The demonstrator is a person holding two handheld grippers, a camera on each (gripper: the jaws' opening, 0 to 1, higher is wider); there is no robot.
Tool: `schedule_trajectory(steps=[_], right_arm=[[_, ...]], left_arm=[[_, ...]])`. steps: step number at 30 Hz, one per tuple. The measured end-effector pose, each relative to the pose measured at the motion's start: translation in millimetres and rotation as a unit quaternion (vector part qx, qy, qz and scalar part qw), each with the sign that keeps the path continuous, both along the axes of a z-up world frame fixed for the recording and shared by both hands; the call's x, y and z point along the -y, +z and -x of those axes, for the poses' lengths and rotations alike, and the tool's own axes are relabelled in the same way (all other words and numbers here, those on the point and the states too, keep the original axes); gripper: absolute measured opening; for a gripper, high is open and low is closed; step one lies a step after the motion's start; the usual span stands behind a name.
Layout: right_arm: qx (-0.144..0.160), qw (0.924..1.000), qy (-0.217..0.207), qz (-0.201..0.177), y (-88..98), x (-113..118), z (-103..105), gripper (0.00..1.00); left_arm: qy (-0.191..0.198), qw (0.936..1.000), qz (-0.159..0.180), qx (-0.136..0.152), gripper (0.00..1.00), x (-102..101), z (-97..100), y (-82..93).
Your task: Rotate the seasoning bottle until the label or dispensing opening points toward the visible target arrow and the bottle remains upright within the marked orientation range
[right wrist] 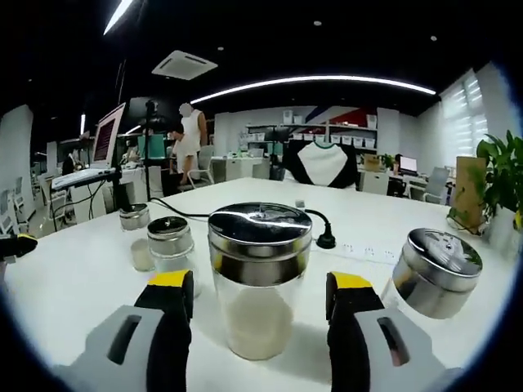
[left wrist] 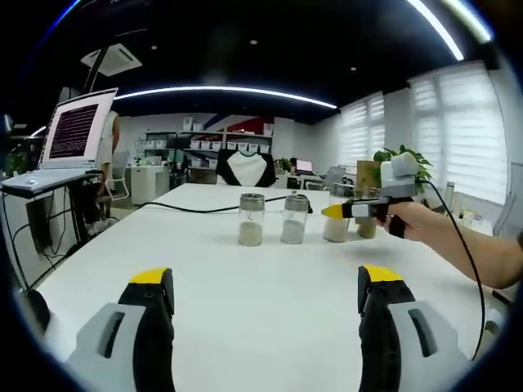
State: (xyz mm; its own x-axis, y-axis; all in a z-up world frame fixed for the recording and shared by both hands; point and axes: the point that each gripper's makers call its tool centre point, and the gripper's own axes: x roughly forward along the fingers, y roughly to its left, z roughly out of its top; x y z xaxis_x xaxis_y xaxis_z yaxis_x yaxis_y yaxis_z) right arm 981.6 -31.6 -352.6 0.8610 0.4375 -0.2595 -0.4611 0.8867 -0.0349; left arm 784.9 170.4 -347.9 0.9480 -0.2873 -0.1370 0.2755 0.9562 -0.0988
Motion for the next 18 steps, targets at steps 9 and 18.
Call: schedule_trajectory(steps=[9, 18], right_arm=[[0.004, 1.0000, -0.006, -0.001, -9.9, -6, -16, 0.45], [-0.006, 0.9999, -0.013, 0.002, -10.4, -6, -20, 0.44]], left_arm=[[0.005, 1.0000, 0.005, -0.001, 0.97, -4, -1.7, -0.4], [0.001, 1.0000, 0.007, 0.007, 0.95, -2, -0.9, 3.1]])
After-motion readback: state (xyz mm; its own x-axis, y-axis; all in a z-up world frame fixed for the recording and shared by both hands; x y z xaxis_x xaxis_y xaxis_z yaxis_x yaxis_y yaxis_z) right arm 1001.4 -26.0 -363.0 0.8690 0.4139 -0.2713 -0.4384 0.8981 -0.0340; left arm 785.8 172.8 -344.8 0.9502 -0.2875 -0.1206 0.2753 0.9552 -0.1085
